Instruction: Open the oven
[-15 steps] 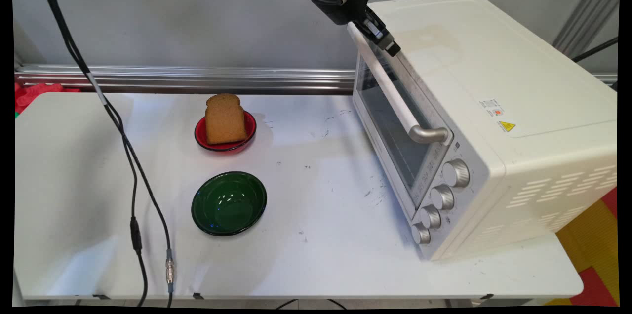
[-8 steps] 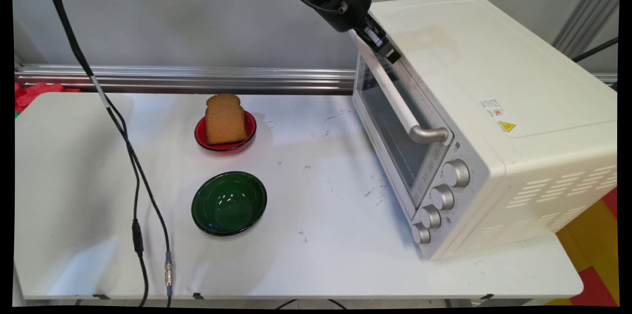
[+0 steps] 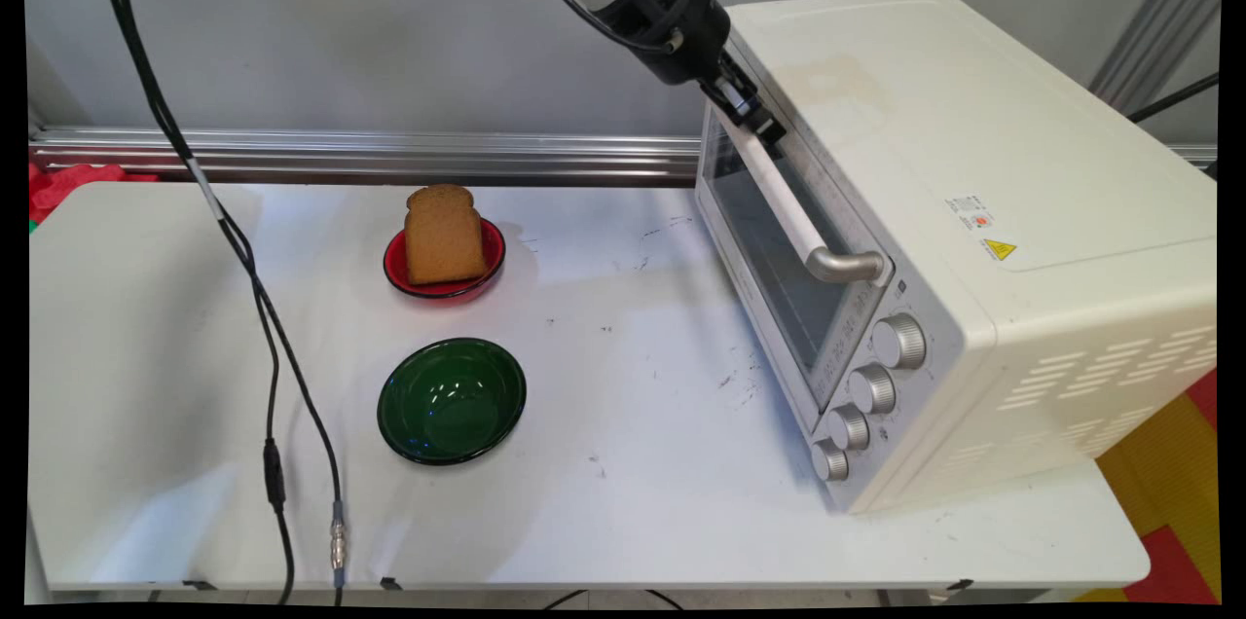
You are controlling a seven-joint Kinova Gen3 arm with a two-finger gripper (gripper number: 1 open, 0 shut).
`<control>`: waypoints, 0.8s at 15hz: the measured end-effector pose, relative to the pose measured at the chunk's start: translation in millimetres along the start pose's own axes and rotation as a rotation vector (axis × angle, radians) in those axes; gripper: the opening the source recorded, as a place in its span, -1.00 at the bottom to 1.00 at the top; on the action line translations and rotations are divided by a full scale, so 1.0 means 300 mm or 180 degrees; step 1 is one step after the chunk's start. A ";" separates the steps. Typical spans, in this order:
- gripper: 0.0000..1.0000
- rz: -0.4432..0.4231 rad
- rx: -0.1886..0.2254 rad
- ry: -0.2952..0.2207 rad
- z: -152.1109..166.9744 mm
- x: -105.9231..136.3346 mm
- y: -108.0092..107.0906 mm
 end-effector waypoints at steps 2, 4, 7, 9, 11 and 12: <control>-1.00 0.0013 -0.0012 -0.0032 0.001 -0.014 0.000; -1.00 0.0021 -0.0020 -0.0065 0.000 -0.026 -0.001; -1.00 0.0022 -0.0036 -0.0136 -0.012 -0.056 -0.001; -1.00 0.0019 -0.0051 -0.0193 -0.023 -0.083 -0.003; -1.00 0.0015 -0.0069 -0.0255 -0.034 -0.116 -0.007; -1.00 0.0013 -0.0086 -0.0302 -0.040 -0.140 -0.010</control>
